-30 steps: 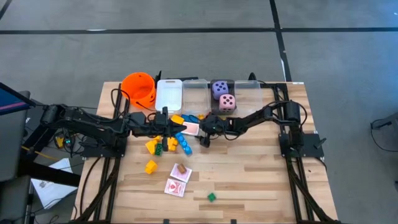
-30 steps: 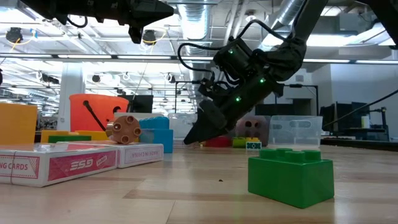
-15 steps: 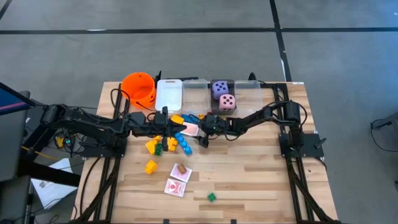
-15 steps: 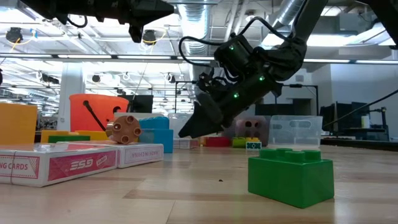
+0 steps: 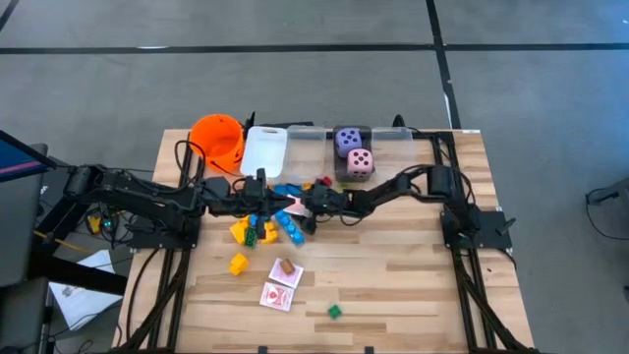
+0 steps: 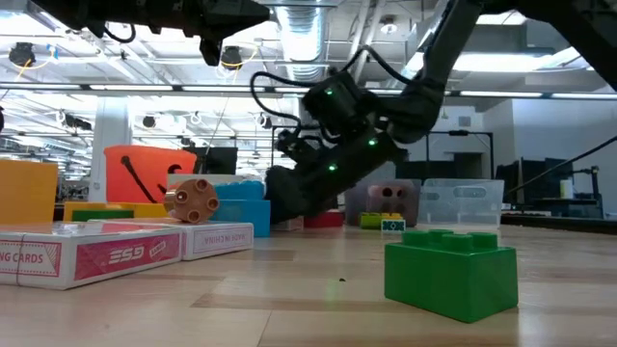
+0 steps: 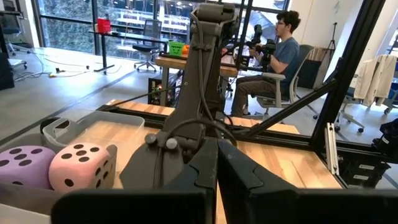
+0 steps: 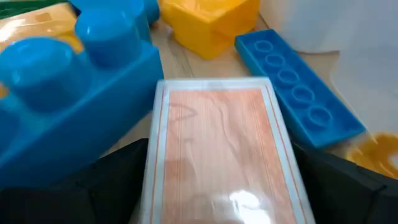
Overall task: Pick & Place Toys
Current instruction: Put the orange deck of cards into the right transparent bin
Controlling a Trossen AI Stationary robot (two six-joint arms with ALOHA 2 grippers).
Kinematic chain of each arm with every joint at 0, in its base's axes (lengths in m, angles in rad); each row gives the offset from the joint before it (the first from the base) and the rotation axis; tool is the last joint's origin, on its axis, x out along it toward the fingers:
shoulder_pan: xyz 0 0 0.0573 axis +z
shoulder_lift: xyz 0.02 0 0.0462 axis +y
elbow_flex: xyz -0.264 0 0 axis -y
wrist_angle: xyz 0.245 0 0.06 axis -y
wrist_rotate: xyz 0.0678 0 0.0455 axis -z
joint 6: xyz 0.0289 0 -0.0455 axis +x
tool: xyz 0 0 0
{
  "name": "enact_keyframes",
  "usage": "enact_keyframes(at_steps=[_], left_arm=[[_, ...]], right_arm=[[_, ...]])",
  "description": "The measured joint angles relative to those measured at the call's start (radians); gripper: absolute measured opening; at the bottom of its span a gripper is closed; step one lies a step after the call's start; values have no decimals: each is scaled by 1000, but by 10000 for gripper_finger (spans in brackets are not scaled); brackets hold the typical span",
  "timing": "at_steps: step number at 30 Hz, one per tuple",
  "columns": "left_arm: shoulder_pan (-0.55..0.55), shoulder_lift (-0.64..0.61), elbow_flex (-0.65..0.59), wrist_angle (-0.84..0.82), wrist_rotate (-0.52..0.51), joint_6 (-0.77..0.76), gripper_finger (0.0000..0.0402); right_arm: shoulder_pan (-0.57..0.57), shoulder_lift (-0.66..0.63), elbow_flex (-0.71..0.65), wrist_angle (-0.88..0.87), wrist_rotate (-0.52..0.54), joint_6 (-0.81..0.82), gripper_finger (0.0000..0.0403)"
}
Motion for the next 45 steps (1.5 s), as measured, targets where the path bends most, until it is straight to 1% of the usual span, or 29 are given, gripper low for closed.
enact_keyframes(at_steps=[5,8,11,15,17,20,22,25,27,30,35,39,41,42,45], left_arm=[[0,0,0,-3,0,0,0],[0,0,0,-11,0,0,0],[0,0,0,-21,0,0,0],[0,0,0,-20,0,0,0],[0,0,0,-20,0,0,0],[0,0,0,-19,0,0,0],[0,0,0,-19,0,0,0],[0,0,0,-16,0,0,0],[0,0,0,-10,0,0,0],[0,-1,0,4,1,0,0],[0,-1,0,30,0,1,0],[0,-8,0,37,0,2,0],[0,-16,0,36,0,3,0],[1,-19,0,46,0,4,0],[4,-32,0,44,0,50,0]], right_arm=[[10,-10,18,-28,13,-3,362],[11,-16,18,-46,12,0,353],[12,-22,20,-92,6,9,338],[14,-25,20,-121,7,40,303],[19,-30,20,-124,9,58,300],[32,-67,16,-187,16,94,300],[45,-115,12,-260,39,112,300],[72,-209,3,-402,101,132,300],[96,-281,2,-477,179,132,300],[120,-395,10,-579,327,151,300],[125,-523,8,-803,503,233,300],[87,-585,9,-1011,649,348,300],[55,-604,9,-1113,698,412,300],[37,-615,9,-1158,718,444,300],[-29,-636,10,-1266,720,511,300]])
